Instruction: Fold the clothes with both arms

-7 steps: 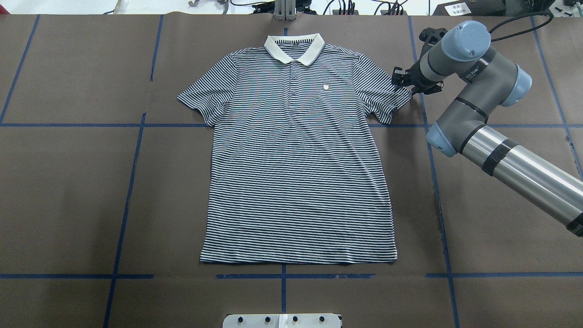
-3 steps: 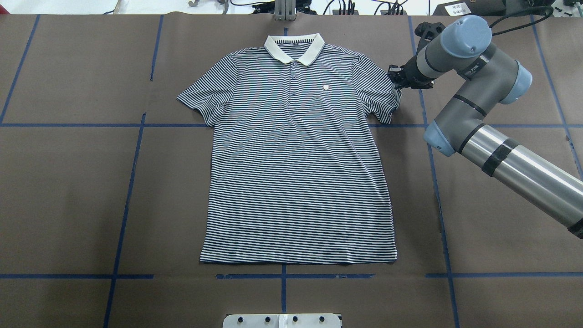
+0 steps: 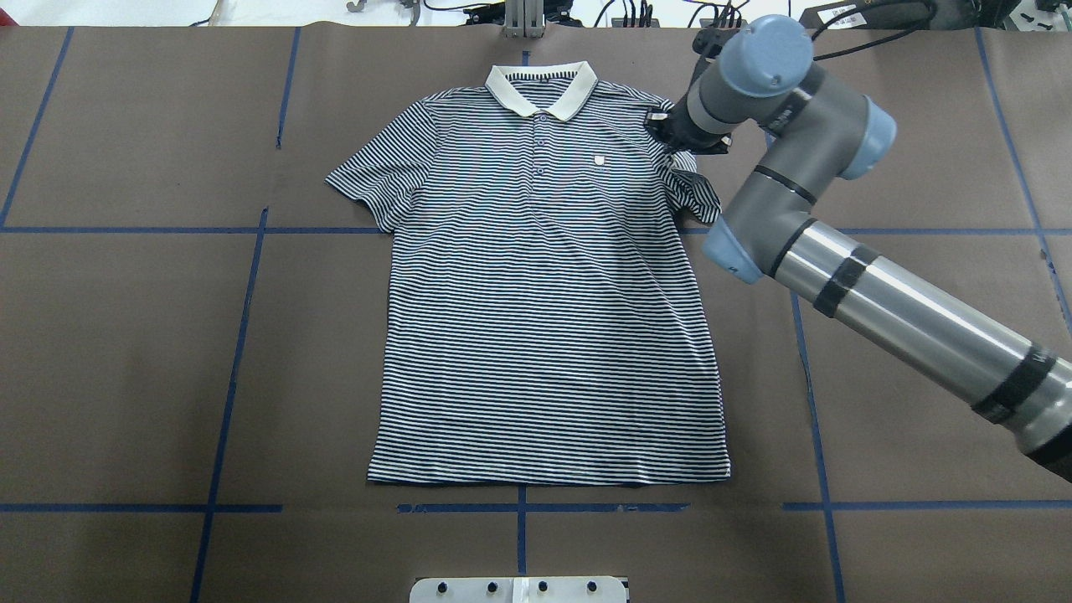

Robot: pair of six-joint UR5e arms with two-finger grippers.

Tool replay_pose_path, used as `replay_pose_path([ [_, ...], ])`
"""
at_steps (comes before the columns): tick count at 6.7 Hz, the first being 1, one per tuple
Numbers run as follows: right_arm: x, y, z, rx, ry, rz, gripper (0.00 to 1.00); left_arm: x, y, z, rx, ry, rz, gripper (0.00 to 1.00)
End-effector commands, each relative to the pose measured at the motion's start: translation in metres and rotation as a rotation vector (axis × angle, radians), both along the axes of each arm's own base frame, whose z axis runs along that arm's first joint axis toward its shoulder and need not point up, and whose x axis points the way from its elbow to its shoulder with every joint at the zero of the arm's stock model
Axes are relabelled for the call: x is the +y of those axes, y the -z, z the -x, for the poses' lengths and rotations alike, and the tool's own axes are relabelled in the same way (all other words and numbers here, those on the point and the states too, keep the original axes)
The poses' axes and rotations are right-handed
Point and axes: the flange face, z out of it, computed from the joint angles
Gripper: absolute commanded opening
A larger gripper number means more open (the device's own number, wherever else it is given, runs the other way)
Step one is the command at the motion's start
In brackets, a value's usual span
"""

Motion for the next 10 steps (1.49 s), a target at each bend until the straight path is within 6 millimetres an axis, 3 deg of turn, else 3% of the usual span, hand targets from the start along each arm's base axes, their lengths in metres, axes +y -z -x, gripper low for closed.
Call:
replay_pose_path([
  [1,-0.016,0.045,0.061,0.062,-0.045,0.010,0.00,0.000,0.006,-0.001,0.006,-0.004,-0.012,1.00],
  [3,-0.013,0.034,0.070,0.094,-0.057,0.005,0.06,0.001,0.011,-0.004,0.047,-0.022,-0.017,1.00],
  [4,-0.015,0.030,0.071,0.103,-0.061,0.006,0.61,0.003,0.019,-0.004,0.055,-0.024,-0.031,1.00],
  [5,-0.016,0.043,0.071,0.092,-0.065,-0.009,1.00,0.005,0.027,-0.007,0.120,-0.036,-0.015,1.00],
  [6,-0.013,0.061,0.065,0.062,-0.063,-0.033,1.00,0.000,0.036,-0.016,0.139,-0.006,0.043,1.00],
  [7,-0.011,0.087,0.052,0.019,-0.067,-0.062,1.00,-0.012,0.054,-0.042,0.151,-0.020,0.028,1.00],
  [8,0.001,0.078,0.027,-0.041,-0.023,-0.043,1.00,-0.025,0.084,-0.088,0.168,-0.018,0.061,1.00],
  [9,0.007,0.072,-0.019,-0.107,0.009,-0.024,1.00,-0.057,0.137,-0.145,0.139,0.052,0.111,1.00],
  [10,0.020,0.042,-0.075,-0.172,0.053,0.017,1.00,-0.083,0.175,-0.218,0.149,0.103,0.230,1.00],
])
